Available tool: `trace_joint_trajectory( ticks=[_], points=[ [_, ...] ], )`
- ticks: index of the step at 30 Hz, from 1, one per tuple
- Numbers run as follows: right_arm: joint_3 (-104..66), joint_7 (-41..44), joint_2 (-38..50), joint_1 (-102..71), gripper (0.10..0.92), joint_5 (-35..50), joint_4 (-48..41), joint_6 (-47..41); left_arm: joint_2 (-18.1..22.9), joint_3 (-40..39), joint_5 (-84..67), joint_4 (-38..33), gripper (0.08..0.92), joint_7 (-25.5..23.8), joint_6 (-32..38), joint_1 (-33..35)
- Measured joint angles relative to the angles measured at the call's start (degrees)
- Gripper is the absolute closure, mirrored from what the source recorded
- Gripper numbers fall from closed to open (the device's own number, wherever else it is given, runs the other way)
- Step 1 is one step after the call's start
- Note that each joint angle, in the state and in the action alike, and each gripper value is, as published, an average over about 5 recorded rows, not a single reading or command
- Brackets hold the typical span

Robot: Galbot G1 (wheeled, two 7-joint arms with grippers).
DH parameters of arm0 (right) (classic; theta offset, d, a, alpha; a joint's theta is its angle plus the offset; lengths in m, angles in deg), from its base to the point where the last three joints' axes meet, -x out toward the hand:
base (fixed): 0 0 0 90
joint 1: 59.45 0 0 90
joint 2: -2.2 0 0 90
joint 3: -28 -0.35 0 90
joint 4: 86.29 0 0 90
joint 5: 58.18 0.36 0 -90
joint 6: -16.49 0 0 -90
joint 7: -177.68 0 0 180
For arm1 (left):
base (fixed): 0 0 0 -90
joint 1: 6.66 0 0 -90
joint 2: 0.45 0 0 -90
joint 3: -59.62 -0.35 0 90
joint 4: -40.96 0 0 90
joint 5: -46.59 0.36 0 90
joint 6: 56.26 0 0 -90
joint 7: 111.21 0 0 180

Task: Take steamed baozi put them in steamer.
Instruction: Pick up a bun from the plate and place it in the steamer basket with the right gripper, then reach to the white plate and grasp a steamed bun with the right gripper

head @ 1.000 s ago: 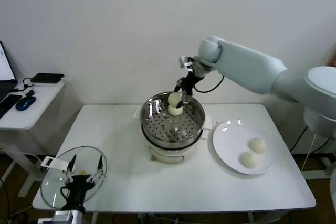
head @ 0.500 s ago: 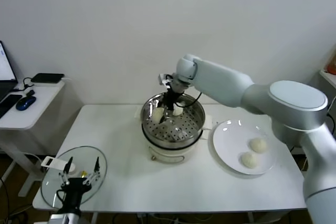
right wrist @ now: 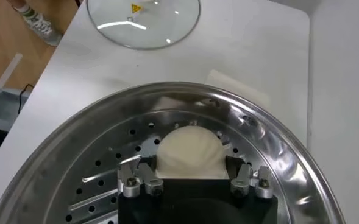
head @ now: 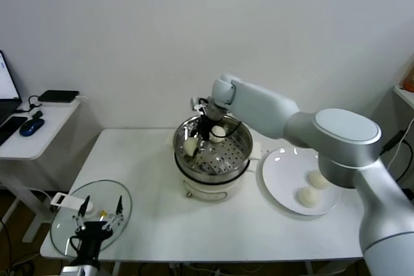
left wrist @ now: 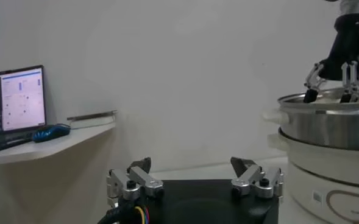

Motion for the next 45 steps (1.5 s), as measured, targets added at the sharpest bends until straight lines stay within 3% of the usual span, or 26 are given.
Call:
trace_joint_trajectory(
  ticks=[10, 23, 35, 45],
  points=[
    [0.0, -0.2, -0.3, -0.4, 0.210, -0.4, -0.5, 0.6, 0.0, -0.1, 0.0, 0.3, 0.177, 0.0, 0.1, 0.2],
    [2.4, 1.3, 3.2, 3.0, 0.203, 1.7, 3.6, 1.6, 0.1, 0.2, -0.2, 0.2, 0.177, 0.1, 0.3, 0.7],
    [12.0, 4.0, 16.1, 15.2, 0.203, 7.1, 16.7, 4.2, 0.0, -0.1, -0.2, 0.4, 0.177, 0.1, 0.3, 0.6],
    [17.2, 5.1, 30.4, 19.3, 0.203, 4.0, 24.9, 6.4, -0.1, -0.8, -0.1, -0.1, 0.177, 0.0, 0.3, 0.9]
  ],
)
